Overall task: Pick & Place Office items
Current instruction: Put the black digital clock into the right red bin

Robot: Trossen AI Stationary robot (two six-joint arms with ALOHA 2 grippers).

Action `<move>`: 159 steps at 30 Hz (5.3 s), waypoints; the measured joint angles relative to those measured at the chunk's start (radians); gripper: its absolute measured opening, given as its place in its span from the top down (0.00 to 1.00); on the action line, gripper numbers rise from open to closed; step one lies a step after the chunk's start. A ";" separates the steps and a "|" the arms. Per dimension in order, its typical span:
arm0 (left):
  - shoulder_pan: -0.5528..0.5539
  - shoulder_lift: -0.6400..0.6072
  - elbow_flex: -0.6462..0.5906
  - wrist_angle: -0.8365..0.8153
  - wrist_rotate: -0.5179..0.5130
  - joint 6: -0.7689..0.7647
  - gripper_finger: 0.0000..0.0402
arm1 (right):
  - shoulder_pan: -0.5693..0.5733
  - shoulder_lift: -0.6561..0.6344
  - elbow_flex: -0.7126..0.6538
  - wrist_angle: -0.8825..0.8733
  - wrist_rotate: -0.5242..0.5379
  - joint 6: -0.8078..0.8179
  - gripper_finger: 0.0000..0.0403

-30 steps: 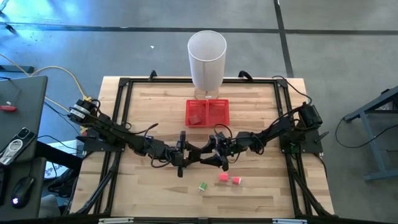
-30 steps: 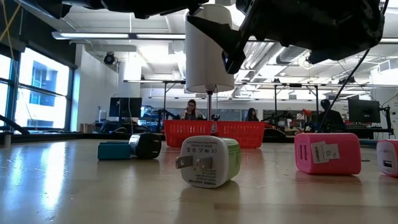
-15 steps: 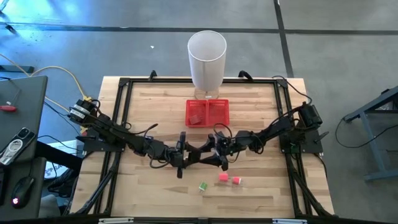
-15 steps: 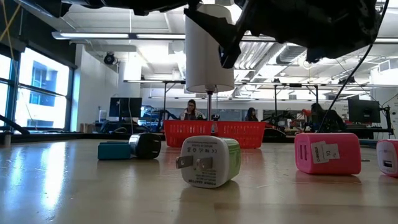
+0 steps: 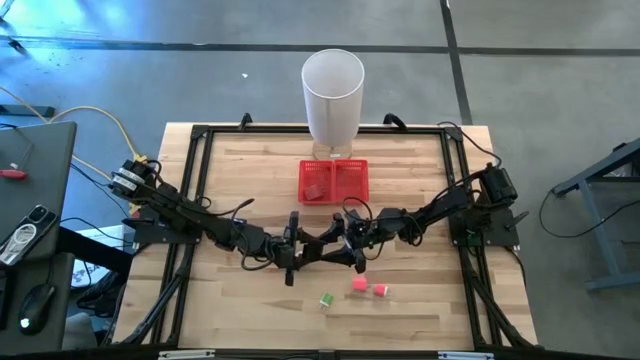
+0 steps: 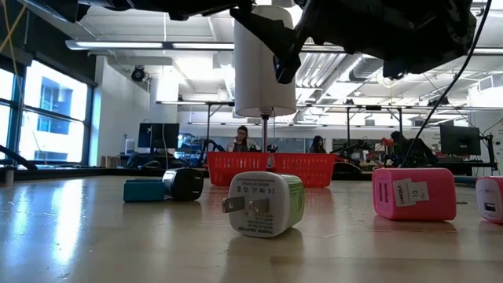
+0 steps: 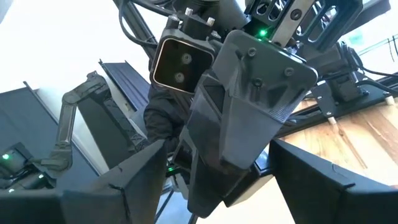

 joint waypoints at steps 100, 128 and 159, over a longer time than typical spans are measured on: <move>0.034 0.001 -0.002 0.063 0.134 -0.040 0.61 | -0.018 -0.001 0.005 -0.036 -0.086 -0.169 0.88; -0.004 0.000 -0.001 0.068 0.011 0.026 0.39 | -0.017 -0.001 0.003 -0.049 -0.086 -0.185 0.88; -0.009 -0.092 0.000 -0.152 0.000 -0.378 0.17 | 0.051 -0.356 0.003 -0.998 0.635 -0.322 0.88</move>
